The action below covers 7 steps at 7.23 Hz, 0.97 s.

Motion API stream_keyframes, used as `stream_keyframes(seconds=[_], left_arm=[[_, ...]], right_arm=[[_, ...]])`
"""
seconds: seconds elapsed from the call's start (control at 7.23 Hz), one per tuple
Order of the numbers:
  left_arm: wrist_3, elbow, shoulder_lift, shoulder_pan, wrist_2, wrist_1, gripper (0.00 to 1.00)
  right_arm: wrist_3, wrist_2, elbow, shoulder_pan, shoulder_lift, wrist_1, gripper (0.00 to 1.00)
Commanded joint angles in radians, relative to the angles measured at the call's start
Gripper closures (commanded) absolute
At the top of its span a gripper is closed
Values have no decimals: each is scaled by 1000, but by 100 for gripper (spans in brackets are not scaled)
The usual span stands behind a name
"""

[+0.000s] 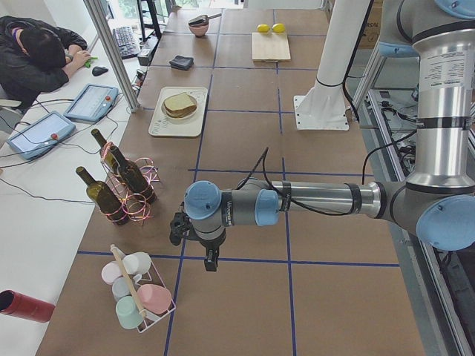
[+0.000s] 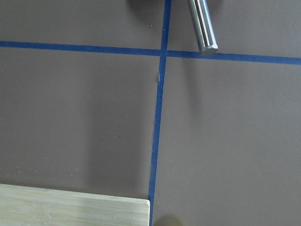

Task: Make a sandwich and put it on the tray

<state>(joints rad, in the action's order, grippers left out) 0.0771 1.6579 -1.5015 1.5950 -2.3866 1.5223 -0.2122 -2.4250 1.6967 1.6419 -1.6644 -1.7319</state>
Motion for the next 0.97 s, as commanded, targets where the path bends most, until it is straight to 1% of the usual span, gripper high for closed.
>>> stream_keyframes(seconds=[0.0,0.83], left_arm=[[0,2,1,0,-8,-1,0],[-7,-1,0,-1,-6,3,0]], right_arm=[[1,-2,0,3,0,0,0],[-4,3,-2,3,-11,0,0]])
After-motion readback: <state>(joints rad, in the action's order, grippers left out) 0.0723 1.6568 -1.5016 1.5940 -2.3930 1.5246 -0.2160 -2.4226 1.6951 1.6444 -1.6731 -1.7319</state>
